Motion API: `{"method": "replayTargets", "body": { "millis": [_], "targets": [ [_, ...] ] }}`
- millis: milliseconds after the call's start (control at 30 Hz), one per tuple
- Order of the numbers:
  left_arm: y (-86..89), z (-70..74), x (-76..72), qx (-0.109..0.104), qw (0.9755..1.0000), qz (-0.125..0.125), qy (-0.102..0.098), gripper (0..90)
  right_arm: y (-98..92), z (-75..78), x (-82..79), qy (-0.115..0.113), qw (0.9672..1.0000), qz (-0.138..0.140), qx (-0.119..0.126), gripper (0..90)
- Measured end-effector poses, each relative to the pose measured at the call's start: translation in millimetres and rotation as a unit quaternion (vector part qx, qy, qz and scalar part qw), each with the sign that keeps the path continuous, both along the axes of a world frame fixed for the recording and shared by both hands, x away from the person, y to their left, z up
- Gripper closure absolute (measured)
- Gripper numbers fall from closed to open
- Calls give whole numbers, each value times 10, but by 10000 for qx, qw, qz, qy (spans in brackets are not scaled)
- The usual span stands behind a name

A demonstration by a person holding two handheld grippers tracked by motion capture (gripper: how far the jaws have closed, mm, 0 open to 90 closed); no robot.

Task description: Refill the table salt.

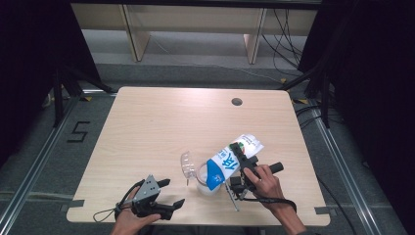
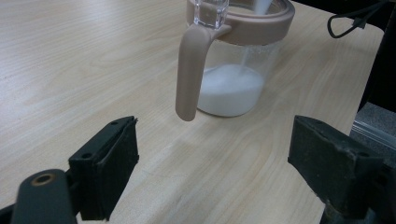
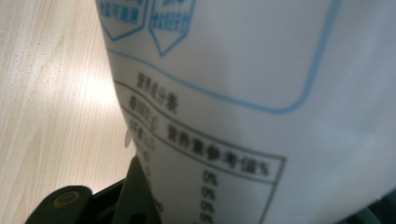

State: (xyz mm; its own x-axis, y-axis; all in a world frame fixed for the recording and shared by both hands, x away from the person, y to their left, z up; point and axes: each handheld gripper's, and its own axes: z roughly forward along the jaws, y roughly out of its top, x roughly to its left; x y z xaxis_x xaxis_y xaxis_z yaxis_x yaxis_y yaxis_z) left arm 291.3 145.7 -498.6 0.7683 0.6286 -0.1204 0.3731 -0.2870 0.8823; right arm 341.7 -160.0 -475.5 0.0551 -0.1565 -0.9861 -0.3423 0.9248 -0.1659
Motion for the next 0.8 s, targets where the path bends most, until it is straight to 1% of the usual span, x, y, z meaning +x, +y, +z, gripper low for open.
{"method": "replayTargets", "body": {
  "millis": [33, 67, 100, 133, 200, 233, 267, 300, 333, 367, 400, 433, 467, 600, 633, 667, 700, 767, 800],
  "targets": [
    [0, 0, 0, 3, 10000, -2, 0, 152, -2, 13, 1, -26, 10000, 6, -78, 626],
    [-1, -3, 4, -24, 10000, -31, -4, 152, -3, -4, 8, 11, 10000, 53, 36, 626],
    [3, -1, 8, -1, 10000, -59, -36, 152, -4, 0, 6, 1, 10000, 37, 23, 626],
    [0, 0, 0, 3, 10000, -2, -1, 152, -4, 0, 8, 9, 10000, 43, 21, 627],
    [0, 0, 1, 2, 10000, -6, -5, 152, -15, -25, -3, 129, 9998, -113, 127, 628],
    [-1, -2, 2, -8, 10000, -13, -5, 152, -15, -24, -2, 128, 9998, -99, 125, 629],
    [0, 0, 1, 6, 10000, -4, -3, 152, -13, -20, 0, 106, 9998, -83, 111, 629],
    [-2, -4, 4, -25, 10000, -23, -6, 152, -11, -16, 0, 96, 9999, -71, 93, 629],
    [-1, -4, 4, -23, 10000, -24, -10, 152, -3, 2, 8, 10, 10000, 36, -16, 630],
    [-2, -4, 4, -28, 10000, -20, -6, 152, -1, 7, 9, -8, 10000, 41, -48, 631],
    [0, 0, 0, 7, 10000, 1, -4, 152, -18, -33, 2, 131, 9997, -86, 213, 631],
    [0, 0, 0, 3, 10000, 2, -3, 152, -25, -46, -5, 194, 9993, -159, 279, 631],
    [-1, -4, 4, -22, 10000, -25, -10, 152, -20, -27, 10, 127, 9998, -48, 170, 631],
    [-2, -4, 5, -21, 10000, -24, -6, 152, -19, -15, 15, 110, 9999, -12, 97, 632],
    [0, 0, 1, 9, 10000, -6, -7, 152, -18, -15, 15, 117, 9999, -7, 104, 632],
    [-1, -4, 5, -16, 10000, -26, -12, 152, -17, -14, 15, 112, 9999, -7, 95, 632],
    [-1, -2, 1, -3, 10000, -6, -5, 152, -20, -20, 12, 83, 9999, -18, 138, 634],
    [-2, -4, 3, -29, 10000, -28, -8, 152, -18, -17, 16, 106, 9999, -29, 83, 634],
    [3, 0, 6, 10, 10000, -50, -41, 152, -21, -22, 13, 82, 9999, -29, 119, 634]
  ]
}}
